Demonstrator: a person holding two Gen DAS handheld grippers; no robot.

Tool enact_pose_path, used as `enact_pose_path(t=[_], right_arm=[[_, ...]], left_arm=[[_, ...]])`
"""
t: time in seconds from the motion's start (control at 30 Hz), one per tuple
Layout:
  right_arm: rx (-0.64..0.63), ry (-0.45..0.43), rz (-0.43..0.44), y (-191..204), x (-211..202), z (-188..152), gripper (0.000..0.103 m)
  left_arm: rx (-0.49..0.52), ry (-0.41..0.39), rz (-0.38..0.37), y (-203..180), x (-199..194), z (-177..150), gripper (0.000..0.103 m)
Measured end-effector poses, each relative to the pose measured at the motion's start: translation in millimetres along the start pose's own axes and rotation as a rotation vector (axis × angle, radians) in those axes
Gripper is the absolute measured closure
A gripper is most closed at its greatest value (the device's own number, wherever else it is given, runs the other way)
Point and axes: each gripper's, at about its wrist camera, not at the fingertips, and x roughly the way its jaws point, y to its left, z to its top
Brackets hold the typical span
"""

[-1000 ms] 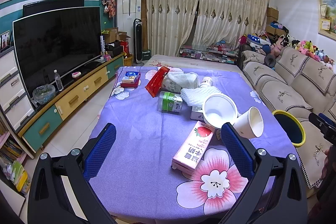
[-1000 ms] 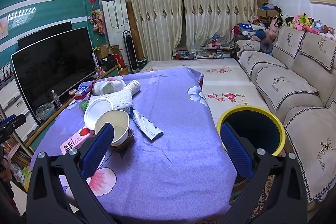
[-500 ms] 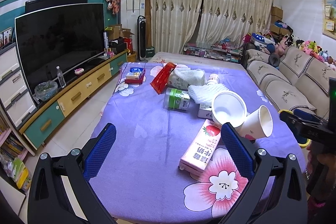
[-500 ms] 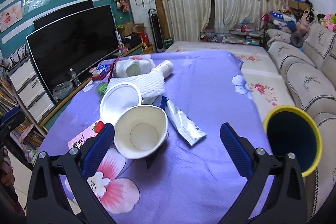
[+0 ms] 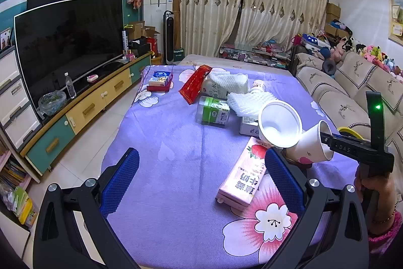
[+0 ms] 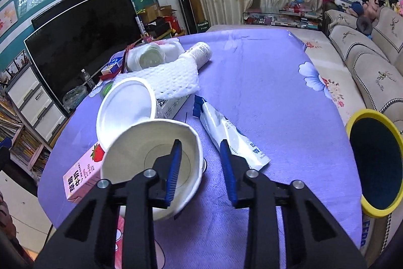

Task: Collect trash
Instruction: 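Grasp the white paper cup with the right gripper, then drop the cup into the yellow-rimmed bin with right while left grasps the pink carton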

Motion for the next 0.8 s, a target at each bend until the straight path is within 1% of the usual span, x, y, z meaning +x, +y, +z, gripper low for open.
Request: enact_pose_path(t=[0.03, 0.07, 0.2, 0.43, 0.6, 0.67, 0.77, 0.8], right_arm=[[0.002, 0.004, 0.002, 0, 2, 0, 0.084], [0.005, 0.007, 0.003, 0, 3, 1, 0.091], [0.025, -0.009, 0.018, -1, -1, 2, 0.096], [0.049, -0.062, 0.059, -5, -24, 8, 0.097], [0.067, -0.124, 0.089, -11, -54, 14, 0.097], [0.072, -0.154, 0.072, -17, -65, 18, 0.097], [0.102, -0.202, 0.013, -38, -82, 25, 0.097], [0.121, -0.215, -0.018, -50, -87, 27, 0.097]], left_arm=[[0.0, 0.002, 0.0, -1, 2, 1, 0.005], [0.0, 0.004, 0.0, -2, 3, 1, 0.005], [0.003, 0.008, -0.003, -3, 5, 2, 0.005], [0.011, 0.009, -0.01, -5, 7, 3, 0.005], [0.02, 0.013, -0.018, -9, 8, 2, 0.005], [0.026, 0.014, -0.022, -12, 9, 1, 0.005], [0.037, 0.023, -0.033, -15, 15, 0, 0.005], [0.042, 0.028, -0.037, -18, 18, -1, 0.005]])
